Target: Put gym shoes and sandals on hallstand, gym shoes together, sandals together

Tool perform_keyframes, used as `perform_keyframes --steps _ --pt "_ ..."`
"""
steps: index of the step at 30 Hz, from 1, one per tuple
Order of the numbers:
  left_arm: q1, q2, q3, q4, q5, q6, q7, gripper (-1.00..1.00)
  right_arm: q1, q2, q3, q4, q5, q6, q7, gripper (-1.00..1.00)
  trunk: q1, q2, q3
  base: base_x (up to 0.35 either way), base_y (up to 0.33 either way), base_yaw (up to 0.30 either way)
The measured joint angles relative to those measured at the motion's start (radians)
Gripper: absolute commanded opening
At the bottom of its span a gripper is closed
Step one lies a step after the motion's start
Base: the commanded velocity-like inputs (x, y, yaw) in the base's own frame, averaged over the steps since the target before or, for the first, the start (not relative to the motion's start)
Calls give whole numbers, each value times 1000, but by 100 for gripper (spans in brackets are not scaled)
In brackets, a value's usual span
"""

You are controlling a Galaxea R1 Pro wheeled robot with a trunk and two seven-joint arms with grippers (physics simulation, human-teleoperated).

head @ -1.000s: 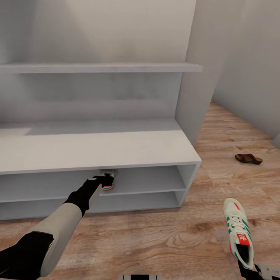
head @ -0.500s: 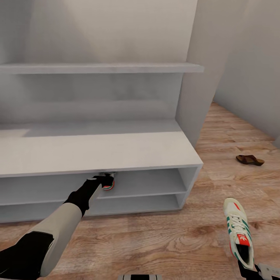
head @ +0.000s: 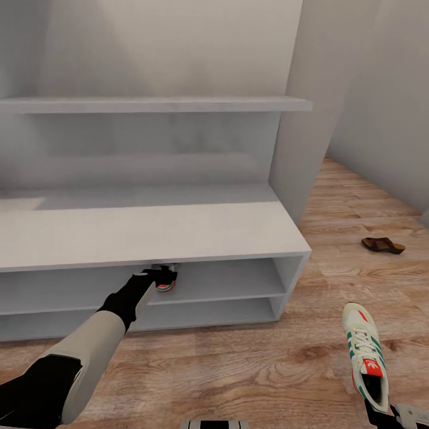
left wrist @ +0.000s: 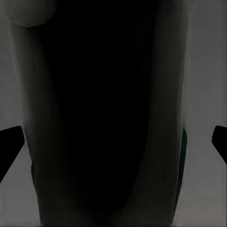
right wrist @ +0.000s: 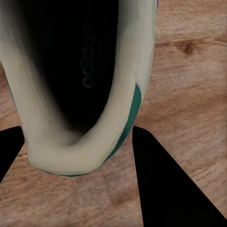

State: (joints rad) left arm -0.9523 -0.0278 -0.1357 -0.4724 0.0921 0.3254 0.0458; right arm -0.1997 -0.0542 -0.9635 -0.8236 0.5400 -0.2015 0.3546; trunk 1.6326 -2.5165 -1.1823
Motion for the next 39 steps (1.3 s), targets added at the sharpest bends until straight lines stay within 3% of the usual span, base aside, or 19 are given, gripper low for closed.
perform_keyframes --steps 14,39 --pt "9 2 12 0 0 -4 0 100 0 0 0 0 0 0 -1 -100 0 0 0 -24 0 0" --pt "56 2 13 -11 1 -24 -1 100 0 0 0 0 1 0 -1 -100 1 0 0 -323 0 0"
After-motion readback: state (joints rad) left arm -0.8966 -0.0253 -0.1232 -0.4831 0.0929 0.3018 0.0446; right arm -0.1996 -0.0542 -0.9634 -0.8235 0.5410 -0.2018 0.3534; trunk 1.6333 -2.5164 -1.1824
